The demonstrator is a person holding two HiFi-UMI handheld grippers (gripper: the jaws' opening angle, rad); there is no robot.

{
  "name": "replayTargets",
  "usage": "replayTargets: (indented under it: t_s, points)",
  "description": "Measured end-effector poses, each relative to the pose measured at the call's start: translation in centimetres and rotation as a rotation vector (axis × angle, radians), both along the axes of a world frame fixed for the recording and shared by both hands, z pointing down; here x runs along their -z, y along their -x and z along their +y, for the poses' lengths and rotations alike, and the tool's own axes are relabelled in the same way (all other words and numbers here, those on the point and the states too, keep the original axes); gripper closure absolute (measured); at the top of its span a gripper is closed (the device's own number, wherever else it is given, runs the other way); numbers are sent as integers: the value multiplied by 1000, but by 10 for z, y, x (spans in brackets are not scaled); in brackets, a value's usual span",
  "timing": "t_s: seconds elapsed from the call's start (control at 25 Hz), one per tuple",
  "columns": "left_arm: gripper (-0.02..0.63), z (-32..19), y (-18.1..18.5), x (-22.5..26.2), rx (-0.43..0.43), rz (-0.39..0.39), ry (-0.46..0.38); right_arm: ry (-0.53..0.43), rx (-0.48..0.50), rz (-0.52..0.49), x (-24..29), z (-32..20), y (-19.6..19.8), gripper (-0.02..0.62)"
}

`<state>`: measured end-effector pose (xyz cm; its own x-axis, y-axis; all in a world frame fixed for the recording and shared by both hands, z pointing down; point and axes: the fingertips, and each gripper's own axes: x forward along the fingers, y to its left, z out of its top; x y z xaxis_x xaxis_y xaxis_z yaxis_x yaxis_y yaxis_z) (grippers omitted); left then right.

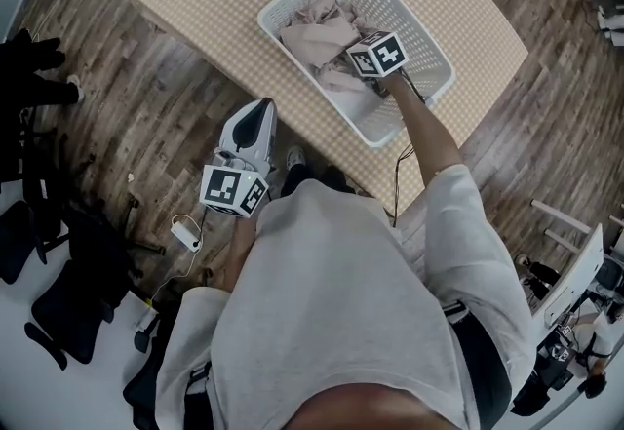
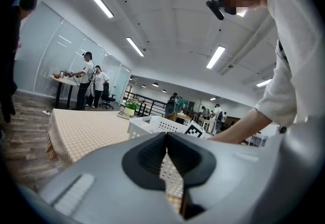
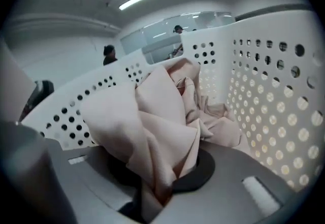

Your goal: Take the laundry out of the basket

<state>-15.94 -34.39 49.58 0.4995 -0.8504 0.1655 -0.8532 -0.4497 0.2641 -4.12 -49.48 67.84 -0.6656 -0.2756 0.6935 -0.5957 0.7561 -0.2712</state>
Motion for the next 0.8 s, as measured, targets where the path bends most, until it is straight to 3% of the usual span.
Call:
replayTargets:
  t_s: [0.36, 0.56, 0.8]
  points:
    - [595, 3, 3, 4, 16, -7, -16, -23, -84, -198, 41, -10, -8, 503]
    - [595, 1, 1, 12, 11, 0, -38, -135, -171, -384, 111, -8, -26, 503]
    - [595, 4, -22, 24, -31, -4, -71, -302, -250, -526, 194, 12, -55, 503]
